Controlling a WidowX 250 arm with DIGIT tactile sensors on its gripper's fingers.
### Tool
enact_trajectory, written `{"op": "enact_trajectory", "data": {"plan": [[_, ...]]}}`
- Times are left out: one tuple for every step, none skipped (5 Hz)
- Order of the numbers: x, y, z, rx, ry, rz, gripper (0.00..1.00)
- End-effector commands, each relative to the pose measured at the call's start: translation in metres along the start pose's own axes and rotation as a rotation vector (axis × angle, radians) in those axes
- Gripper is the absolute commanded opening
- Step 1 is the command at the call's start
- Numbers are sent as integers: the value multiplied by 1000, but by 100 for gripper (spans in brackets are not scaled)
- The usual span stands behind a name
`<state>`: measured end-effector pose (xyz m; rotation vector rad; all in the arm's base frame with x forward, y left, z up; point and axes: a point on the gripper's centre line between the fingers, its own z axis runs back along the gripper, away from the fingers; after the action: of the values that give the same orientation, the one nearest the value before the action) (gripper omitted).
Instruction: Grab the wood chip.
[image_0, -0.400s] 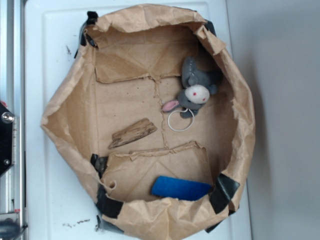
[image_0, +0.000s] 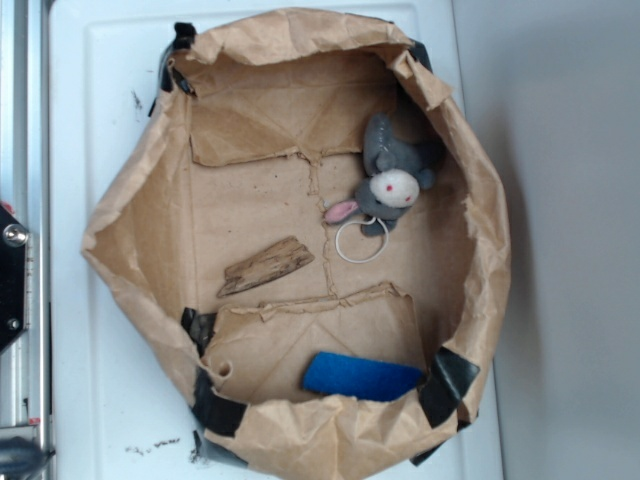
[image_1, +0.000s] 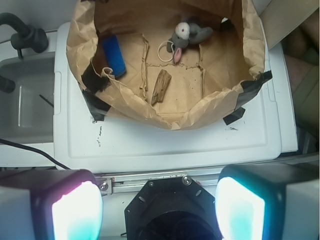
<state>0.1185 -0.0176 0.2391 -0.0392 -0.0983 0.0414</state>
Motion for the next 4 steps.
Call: {"op": "enact_trajectory", "data": {"plan": [[98,-21,-4,-45,-16,62,100],[122,-21,-29,-43,-25,18,100],[142,-11,-77,-45,-12,-24,100],[142,1,-98,-35,-5,-58,100]]}}
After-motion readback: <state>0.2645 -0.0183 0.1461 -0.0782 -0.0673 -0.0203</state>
